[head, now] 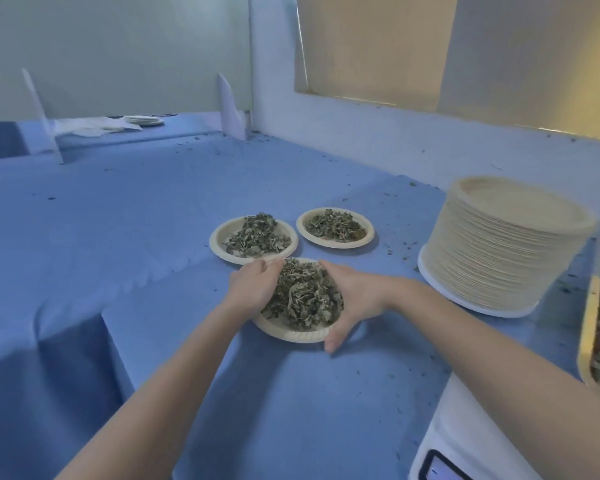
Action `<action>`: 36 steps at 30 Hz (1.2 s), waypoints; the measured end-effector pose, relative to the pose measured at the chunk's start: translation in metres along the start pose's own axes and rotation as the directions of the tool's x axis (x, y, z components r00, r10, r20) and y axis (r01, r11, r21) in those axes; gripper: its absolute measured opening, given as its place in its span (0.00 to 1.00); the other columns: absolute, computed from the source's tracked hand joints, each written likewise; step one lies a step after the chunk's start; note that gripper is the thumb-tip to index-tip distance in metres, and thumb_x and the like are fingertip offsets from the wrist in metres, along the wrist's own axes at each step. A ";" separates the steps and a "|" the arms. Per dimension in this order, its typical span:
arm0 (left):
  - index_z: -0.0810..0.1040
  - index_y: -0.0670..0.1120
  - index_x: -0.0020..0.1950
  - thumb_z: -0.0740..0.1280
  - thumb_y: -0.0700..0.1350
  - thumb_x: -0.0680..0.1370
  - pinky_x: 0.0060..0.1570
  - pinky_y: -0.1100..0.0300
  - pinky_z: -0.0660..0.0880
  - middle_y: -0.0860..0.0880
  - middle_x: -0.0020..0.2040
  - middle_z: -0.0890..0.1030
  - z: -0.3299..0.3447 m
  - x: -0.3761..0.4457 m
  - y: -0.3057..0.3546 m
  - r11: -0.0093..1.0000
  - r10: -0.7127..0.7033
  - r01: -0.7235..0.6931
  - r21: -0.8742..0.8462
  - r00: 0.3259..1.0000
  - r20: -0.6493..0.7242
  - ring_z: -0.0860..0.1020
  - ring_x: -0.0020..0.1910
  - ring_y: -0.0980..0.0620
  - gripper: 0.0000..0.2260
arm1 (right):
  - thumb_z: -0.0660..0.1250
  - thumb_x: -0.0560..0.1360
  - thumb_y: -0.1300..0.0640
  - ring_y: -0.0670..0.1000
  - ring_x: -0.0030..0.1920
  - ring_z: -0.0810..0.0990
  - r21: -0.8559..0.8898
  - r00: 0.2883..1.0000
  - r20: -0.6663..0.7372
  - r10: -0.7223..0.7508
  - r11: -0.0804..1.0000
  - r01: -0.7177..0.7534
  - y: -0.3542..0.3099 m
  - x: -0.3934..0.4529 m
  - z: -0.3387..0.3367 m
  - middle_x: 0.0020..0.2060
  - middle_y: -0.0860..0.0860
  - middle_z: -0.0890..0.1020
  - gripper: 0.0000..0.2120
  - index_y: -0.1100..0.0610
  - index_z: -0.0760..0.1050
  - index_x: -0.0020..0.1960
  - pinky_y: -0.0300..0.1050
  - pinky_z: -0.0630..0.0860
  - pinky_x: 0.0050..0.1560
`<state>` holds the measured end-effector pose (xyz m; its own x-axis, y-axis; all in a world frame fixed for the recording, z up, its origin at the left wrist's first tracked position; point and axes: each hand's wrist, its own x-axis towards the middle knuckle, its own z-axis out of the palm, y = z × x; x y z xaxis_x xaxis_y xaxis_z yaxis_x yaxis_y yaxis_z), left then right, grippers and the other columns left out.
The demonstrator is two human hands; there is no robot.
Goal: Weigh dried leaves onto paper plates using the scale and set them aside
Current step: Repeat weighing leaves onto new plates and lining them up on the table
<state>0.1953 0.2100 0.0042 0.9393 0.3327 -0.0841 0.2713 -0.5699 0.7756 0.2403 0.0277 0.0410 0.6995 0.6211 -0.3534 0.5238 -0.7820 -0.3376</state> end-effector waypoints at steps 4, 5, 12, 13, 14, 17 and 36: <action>0.71 0.43 0.66 0.48 0.55 0.82 0.66 0.54 0.56 0.41 0.69 0.70 -0.012 0.024 0.001 0.995 -0.040 0.041 0.089 0.999 -0.021 0.62 0.70 0.43 0.23 | 0.82 0.55 0.43 0.50 0.74 0.56 0.026 1.000 -0.018 -0.016 1.000 0.016 -0.010 0.028 -0.007 0.74 0.49 0.57 0.65 0.51 0.42 0.77 0.51 0.59 0.73; 0.69 0.43 0.69 0.48 0.55 0.82 0.67 0.54 0.56 0.41 0.70 0.69 -0.016 0.031 0.000 0.994 -0.048 0.051 0.102 0.998 -0.029 0.62 0.70 0.43 0.23 | 0.82 0.55 0.42 0.50 0.75 0.56 0.028 1.000 -0.023 -0.015 0.999 0.016 -0.012 0.035 -0.009 0.75 0.49 0.56 0.65 0.51 0.42 0.77 0.52 0.58 0.73; 0.70 0.45 0.69 0.48 0.54 0.82 0.67 0.54 0.57 0.42 0.70 0.69 -0.036 0.087 -0.014 0.984 -0.094 0.103 0.142 0.993 -0.069 0.63 0.70 0.43 0.22 | 0.83 0.52 0.44 0.48 0.64 0.69 0.124 0.991 -0.124 -0.040 0.991 0.055 -0.017 0.089 -0.021 0.64 0.47 0.71 0.52 0.52 0.58 0.67 0.45 0.67 0.64; 0.72 0.45 0.65 0.49 0.54 0.82 0.65 0.54 0.59 0.41 0.68 0.71 -0.040 0.096 -0.017 0.985 -0.097 0.107 0.137 0.992 -0.079 0.65 0.68 0.43 0.21 | 0.83 0.52 0.43 0.46 0.61 0.69 0.135 0.989 -0.144 -0.042 0.989 0.062 -0.018 0.097 -0.022 0.64 0.47 0.71 0.53 0.52 0.57 0.68 0.42 0.67 0.61; 0.74 0.45 0.61 0.49 0.54 0.82 0.63 0.55 0.61 0.41 0.65 0.73 -0.043 0.104 -0.019 0.985 -0.095 0.106 0.136 0.992 -0.086 0.68 0.66 0.43 0.19 | 0.83 0.52 0.44 0.44 0.59 0.68 0.151 0.986 -0.161 -0.049 0.986 0.074 -0.018 0.104 -0.022 0.64 0.46 0.71 0.54 0.51 0.57 0.70 0.39 0.65 0.58; 0.75 0.45 0.57 0.50 0.54 0.82 0.58 0.56 0.64 0.43 0.58 0.77 -0.053 0.128 -0.024 0.984 -0.085 0.099 0.151 0.992 -0.095 0.72 0.62 0.43 0.18 | 0.83 0.52 0.44 0.41 0.59 0.66 0.186 0.981 -0.187 -0.056 0.978 0.091 -0.023 0.125 -0.026 0.66 0.45 0.70 0.58 0.51 0.55 0.74 0.36 0.62 0.58; 0.64 0.39 0.72 0.53 0.51 0.81 0.69 0.52 0.58 0.39 0.71 0.65 -0.074 0.219 -0.051 0.976 -0.209 0.218 -0.007 0.926 -0.313 0.61 0.71 0.41 0.24 | 0.73 0.70 0.55 0.58 0.62 0.73 0.336 0.874 -0.398 0.280 0.930 -0.145 -0.052 0.225 -0.036 0.62 0.58 0.74 0.28 0.63 0.63 0.64 0.43 0.67 0.47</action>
<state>0.3720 0.3679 -0.0075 0.7474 0.6629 -0.0441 0.4682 -0.4785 0.7428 0.3876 0.2060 0.0104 0.9513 0.3032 -0.0560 0.2224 -0.8006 -0.5564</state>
